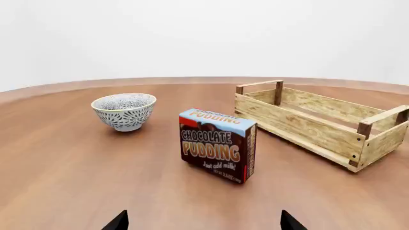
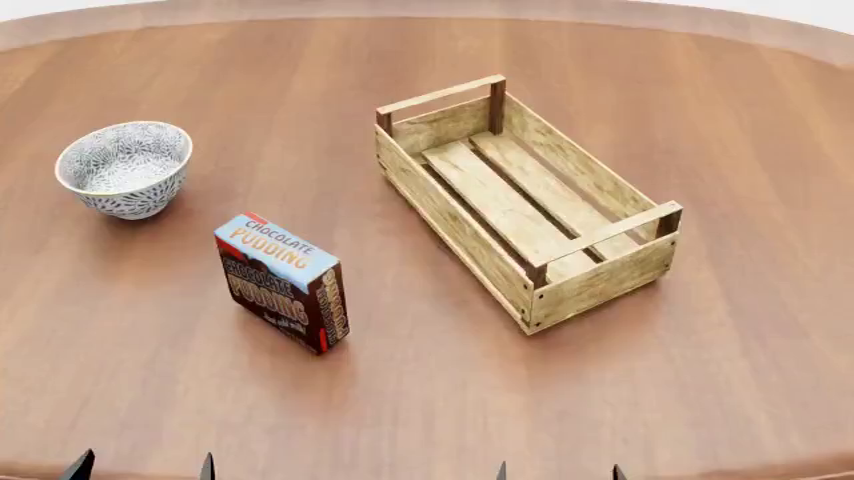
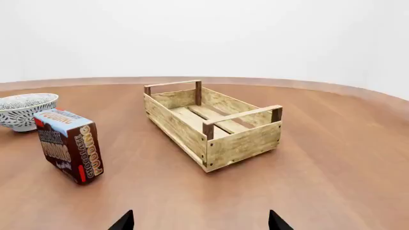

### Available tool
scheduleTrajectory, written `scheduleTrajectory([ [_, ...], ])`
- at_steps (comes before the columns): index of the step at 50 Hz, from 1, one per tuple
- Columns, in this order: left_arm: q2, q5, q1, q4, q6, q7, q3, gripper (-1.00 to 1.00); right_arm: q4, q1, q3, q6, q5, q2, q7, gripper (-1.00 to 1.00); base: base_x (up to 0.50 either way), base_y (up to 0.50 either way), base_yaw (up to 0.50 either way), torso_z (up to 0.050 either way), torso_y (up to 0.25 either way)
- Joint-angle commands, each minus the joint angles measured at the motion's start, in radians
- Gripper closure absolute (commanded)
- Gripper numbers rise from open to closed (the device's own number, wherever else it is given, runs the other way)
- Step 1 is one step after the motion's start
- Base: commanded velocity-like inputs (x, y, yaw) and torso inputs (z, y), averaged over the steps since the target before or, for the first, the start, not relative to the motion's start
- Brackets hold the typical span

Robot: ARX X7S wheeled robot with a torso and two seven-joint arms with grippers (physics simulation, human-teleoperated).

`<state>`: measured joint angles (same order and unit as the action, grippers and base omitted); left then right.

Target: Pick up the chocolate pudding and put it in the tray.

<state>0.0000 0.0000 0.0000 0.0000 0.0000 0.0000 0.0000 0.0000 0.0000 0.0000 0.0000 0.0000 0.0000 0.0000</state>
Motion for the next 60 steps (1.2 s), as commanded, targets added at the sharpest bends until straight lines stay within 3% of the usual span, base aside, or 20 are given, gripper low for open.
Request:
scheduleTrajectory([
  [1, -0.037, -0.037, -0.008, -0.025, 0.018, -0.042, 0.043, -1.00, 0.021, 0.008, -0.021, -0.013, 0.017, 0.017, 0.021, -1.00, 0.00, 0.00, 0.00, 0.000, 0.000],
  [23, -0.092, -0.022, 0.016, 0.265, -0.137, -0.088, 0.098, -1.00, -0.262, 0.015, -0.095, 0.144, -0.011, 0.088, 0.074, -1.00, 0.00, 0.00, 0.00, 0.000, 0.000],
  [60, -0.135, -0.044, 0.012, 0.298, -0.158, -0.132, 0.143, -1.00, -0.242, 0.045, -0.141, 0.152, 0.036, 0.120, 0.118, -1.00, 0.25, 0.13, 0.00, 0.000, 0.000],
])
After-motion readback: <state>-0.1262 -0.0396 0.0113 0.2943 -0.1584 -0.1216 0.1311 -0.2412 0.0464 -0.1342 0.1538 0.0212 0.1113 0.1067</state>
